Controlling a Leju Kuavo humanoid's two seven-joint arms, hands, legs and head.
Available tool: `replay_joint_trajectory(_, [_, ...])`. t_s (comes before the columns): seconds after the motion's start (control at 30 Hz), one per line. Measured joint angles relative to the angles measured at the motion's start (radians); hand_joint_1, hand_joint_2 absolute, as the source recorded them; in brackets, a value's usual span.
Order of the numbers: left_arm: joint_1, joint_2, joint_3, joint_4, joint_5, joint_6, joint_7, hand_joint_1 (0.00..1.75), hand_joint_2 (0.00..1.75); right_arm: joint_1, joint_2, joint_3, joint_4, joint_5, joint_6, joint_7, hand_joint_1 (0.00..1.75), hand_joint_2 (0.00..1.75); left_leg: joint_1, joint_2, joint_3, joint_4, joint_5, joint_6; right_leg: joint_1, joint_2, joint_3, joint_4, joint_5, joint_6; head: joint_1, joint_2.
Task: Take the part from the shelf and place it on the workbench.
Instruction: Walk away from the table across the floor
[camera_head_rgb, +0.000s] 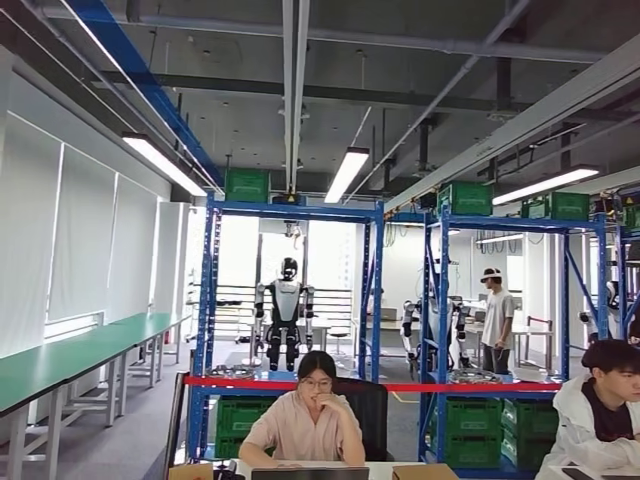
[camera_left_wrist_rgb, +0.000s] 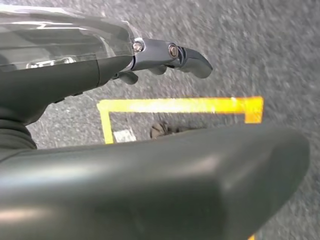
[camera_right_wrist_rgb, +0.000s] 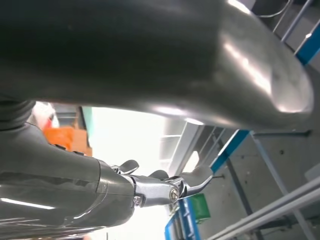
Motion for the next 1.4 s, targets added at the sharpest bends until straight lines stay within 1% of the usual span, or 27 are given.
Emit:
replay_joint_trajectory(0.07, [0.000, 0.000, 0.005, 0.000, 0.000, 0.003, 0.000, 0.00, 0.00, 0.023, 0.008, -0.025, 0.010, -0.001, 0.019, 0.000, 0.00, 0.00, -0.003, 0.004, -0.022, 0.000, 0.019, 0.010, -0.003, 0.000, -0.031, 0.115, -0.097, 0.008, 0.000, 0.000])
replay_joint_trajectory(0.1, [0.000, 0.000, 0.008, 0.000, 0.000, 0.004, -0.001, 0.00, 0.00, 0.034, 0.011, -0.037, 0.017, -0.002, 0.026, 0.000, 0.00, 0.00, -0.005, 0.005, -0.035, 0.001, 0.028, 0.012, -0.004, 0.000, -0.043, 0.178, -0.130, 0.010, 0.000, 0.000])
replay_joint_trajectory(0.13, [0.001, 0.000, 0.011, 0.000, 0.000, 0.005, -0.002, 0.00, 0.00, 0.044, 0.014, -0.047, 0.026, -0.002, 0.031, 0.000, 0.00, 0.00, -0.008, 0.006, -0.047, 0.002, 0.037, 0.013, -0.004, 0.000, -0.044, 0.221, -0.142, 0.011, 0.000, 0.000])
replay_joint_trajectory(0.17, [0.001, 0.000, 0.015, 0.000, -0.001, 0.005, -0.002, 0.00, 0.00, 0.053, 0.018, -0.057, 0.036, -0.002, 0.034, 0.000, 0.00, 0.00, -0.011, 0.006, -0.060, 0.003, 0.046, 0.014, -0.004, 0.000, -0.030, 0.231, -0.132, 0.009, 0.000, 0.000])
replay_joint_trajectory(0.2, [0.001, 0.000, 0.018, 0.000, 0.000, 0.005, -0.002, 0.00, 0.00, 0.060, 0.021, -0.065, 0.047, -0.001, 0.036, 0.000, 0.00, 0.00, -0.014, 0.007, -0.071, 0.004, 0.055, 0.014, -0.002, 0.001, 0.001, 0.206, -0.109, 0.004, 0.000, 0.000])
replay_joint_trajectory(0.27, [0.001, -0.002, 0.024, 0.000, 0.000, 0.005, -0.002, 0.00, 0.00, 0.068, 0.026, -0.080, 0.068, 0.006, 0.037, 0.000, 0.00, 0.00, -0.020, 0.007, -0.089, 0.005, 0.071, 0.013, 0.005, 0.001, 0.107, 0.068, -0.067, -0.015, 0.000, 0.000])
replay_joint_trajectory(0.33, [0.001, -0.005, 0.027, 0.000, 0.001, 0.005, -0.002, 0.00, 0.00, 0.072, 0.031, -0.096, 0.088, 0.015, 0.039, 0.000, 0.00, 0.00, -0.023, 0.007, -0.099, 0.005, 0.086, 0.008, 0.015, 0.000, 0.200, -0.073, -0.063, -0.034, 0.000, 0.000])
replay_joint_trajectory(0.4, [0.001, -0.006, 0.031, -0.001, 0.004, 0.004, -0.002, 0.00, 0.00, 0.075, 0.035, -0.115, 0.112, 0.027, 0.037, 0.000, 0.00, 0.00, -0.020, 0.008, -0.104, 0.004, 0.102, -0.003, 0.022, -0.001, 0.224, -0.124, -0.064, -0.043, 0.000, 0.000])
replay_joint_trajectory(0.47, [0.003, -0.006, 0.036, -0.001, 0.007, 0.004, -0.002, 0.00, 0.00, 0.076, 0.038, -0.134, 0.149, 0.050, 0.019, 0.000, 0.00, 0.00, -0.017, 0.005, -0.116, 0.012, 0.090, -0.014, 0.019, -0.005, 0.212, -0.134, -0.042, -0.052, 0.001, 0.000])
replay_joint_trajectory(0.5, [0.004, -0.006, 0.039, -0.001, 0.009, 0.004, -0.002, 0.00, 0.00, 0.074, 0.039, -0.143, 0.174, 0.063, 0.006, 0.001, 0.00, 0.00, -0.017, 0.003, -0.127, 0.034, 0.060, -0.018, 0.016, -0.007, 0.201, -0.137, -0.029, -0.057, 0.001, 0.001])
replay_joint_trajectory(0.6, [0.007, -0.007, 0.049, -0.001, 0.016, 0.005, -0.002, 0.00, 0.00, 0.071, 0.039, -0.175, 0.277, 0.106, -0.034, 0.008, 0.00, 0.00, -0.013, 0.000, -0.172, 0.199, -0.078, -0.030, 0.014, -0.010, 0.153, -0.130, 0.004, -0.064, 0.002, 0.000])
replay_joint_trajectory(0.63, [0.007, -0.007, 0.052, -0.001, 0.018, 0.005, -0.002, 0.00, 0.00, 0.068, 0.039, -0.187, 0.318, 0.122, -0.047, 0.013, 0.00, 0.00, -0.011, 0.001, -0.178, 0.253, -0.095, -0.035, 0.014, -0.010, 0.134, -0.123, 0.012, -0.062, 0.002, 0.000])
replay_joint_trajectory(0.67, [0.008, -0.007, 0.054, -0.001, 0.019, 0.005, -0.002, 0.00, 0.00, 0.063, 0.039, -0.197, 0.362, 0.137, -0.060, 0.022, 0.00, 0.00, -0.008, 0.001, -0.171, 0.280, -0.089, -0.039, 0.013, -0.011, 0.115, -0.116, 0.021, -0.060, 0.002, 0.000])
replay_joint_trajectory(0.7, [0.009, -0.007, 0.056, -0.001, 0.020, 0.005, -0.002, 0.00, 0.00, 0.056, 0.038, -0.208, 0.408, 0.152, -0.075, 0.033, 0.00, 0.00, -0.006, 0.001, -0.150, 0.273, -0.064, -0.043, 0.011, -0.011, 0.094, -0.106, 0.028, -0.057, 0.002, 0.000])
replay_joint_trajectory(0.77, [0.009, -0.008, 0.061, -0.001, 0.020, 0.005, -0.002, 0.00, 0.00, 0.036, 0.033, -0.232, 0.515, 0.184, -0.117, 0.049, 0.00, 0.00, 0.002, 0.000, -0.062, 0.169, -0.018, -0.050, 0.008, -0.010, 0.054, -0.080, 0.040, -0.047, 0.002, 0.000])
replay_joint_trajectory(0.83, [0.007, -0.008, 0.065, -0.002, 0.020, 0.005, -0.004, 0.00, 0.00, 0.006, 0.022, -0.258, 0.639, 0.225, -0.169, 0.053, 0.00, 0.00, 0.003, -0.001, 0.022, 0.043, -0.025, -0.045, 0.009, -0.009, 0.023, -0.053, 0.049, -0.035, 0.002, 0.000])
replay_joint_trajectory(0.87, [0.006, -0.008, 0.067, -0.002, 0.019, 0.005, -0.005, 0.00, 0.00, -0.012, 0.014, -0.272, 0.709, 0.248, -0.196, 0.050, 0.00, 0.00, 0.002, -0.002, 0.042, 0.009, -0.037, -0.039, 0.009, -0.009, 0.015, -0.045, 0.055, -0.029, 0.001, 0.000])
replay_joint_trajectory(0.93, [0.007, -0.008, 0.070, -0.002, 0.017, 0.004, -0.006, 0.00, 0.00, -0.047, -0.007, -0.302, 0.856, 0.291, -0.253, 0.046, 0.00, 0.00, -0.002, -0.001, 0.038, -0.003, -0.035, -0.020, 0.007, -0.008, 0.008, -0.042, 0.070, -0.017, 0.001, 0.000])
replay_joint_trajectory(1.0, [0.008, -0.008, 0.071, -0.002, 0.013, 0.004, -0.006, 0.00, 0.00, -0.072, -0.028, -0.334, 1.002, 0.323, -0.312, 0.049, 0.00, 0.00, -0.002, 0.003, 0.023, -0.004, -0.016, -0.001, 0.002, -0.005, -0.001, -0.021, 0.034, -0.004, 0.001, 0.000])
replay_joint_trajectory(1.1, [0.007, -0.007, 0.072, -0.002, 0.006, 0.005, -0.006, 0.00, 0.00, -0.100, -0.054, -0.378, 1.190, 0.360, -0.395, 0.069, 0.00, 0.00, -0.005, 0.007, -0.019, -0.003, 0.020, 0.014, -0.004, -0.004, -0.040, 0.138, -0.112, 0.010, 0.001, 0.000])
replay_joint_trajectory(1.13, [0.008, -0.007, 0.072, -0.002, 0.003, 0.004, -0.006, 0.00, 0.00, -0.107, -0.061, -0.390, 1.243, 0.373, -0.425, 0.079, 0.00, 0.00, -0.007, 0.007, -0.035, -0.002, 0.031, 0.015, -0.006, -0.003, -0.047, 0.196, -0.138, 0.012, 0.001, 0.000])
replay_joint_trajectory(1.17, [0.007, -0.007, 0.072, -0.002, 0.001, 0.004, -0.006, 0.00, 0.00, -0.111, -0.066, -0.402, 1.291, 0.387, -0.457, 0.092, 0.00, 0.00, -0.008, 0.008, -0.050, -0.001, 0.042, 0.014, -0.006, -0.003, -0.041, 0.231, -0.141, 0.013, 0.001, 0.000])
replay_joint_trajectory(1.2, [0.007, -0.007, 0.072, -0.002, -0.001, 0.004, -0.006, 0.00, 0.00, -0.113, -0.070, -0.412, 1.331, 0.403, -0.489, 0.107, 0.00, 0.00, -0.009, 0.009, -0.064, 0.000, 0.052, 0.013, -0.007, -0.003, -0.019, 0.231, -0.121, 0.013, 0.001, 0.000])
replay_joint_trajectory(1.23, [0.007, -0.007, 0.072, -0.002, -0.002, 0.004, -0.005, 0.00, 0.00, -0.113, -0.074, -0.419, 1.364, 0.419, -0.520, 0.122, 0.00, 0.00, -0.010, 0.009, -0.077, 0.001, 0.062, 0.012, -0.007, -0.002, 0.021, 0.192, -0.093, 0.010, 0.001, 0.000])
replay_joint_trajectory(1.3, [0.007, -0.007, 0.072, -0.002, -0.004, 0.004, -0.005, 0.00, 0.00, -0.116, -0.081, -0.433, 1.416, 0.440, -0.568, 0.157, 0.00, 0.00, -0.013, 0.009, -0.095, 0.003, 0.079, 0.007, -0.004, -0.001, 0.142, 0.039, -0.061, 0.000, 0.001, 0.000])
replay_joint_trajectory(1.37, [0.006, -0.006, 0.072, -0.002, -0.008, 0.004, -0.005, 0.00, 0.00, -0.120, -0.088, -0.451, 1.459, 0.447, -0.596, 0.199, 0.00, 0.00, -0.015, 0.010, -0.102, 0.005, 0.093, -0.003, 0.000, 0.000, 0.233, -0.093, -0.070, -0.010, 0.001, 0.001])
replay_joint_trajectory(1.4, [0.005, -0.006, 0.072, -0.002, -0.010, 0.004, -0.005, 0.00, 0.00, -0.120, -0.090, -0.461, 1.479, 0.449, -0.609, 0.221, 0.00, 0.00, -0.015, 0.011, -0.105, 0.005, 0.101, -0.009, 0.003, 0.000, 0.249, -0.123, -0.076, -0.012, 0.001, 0.001])
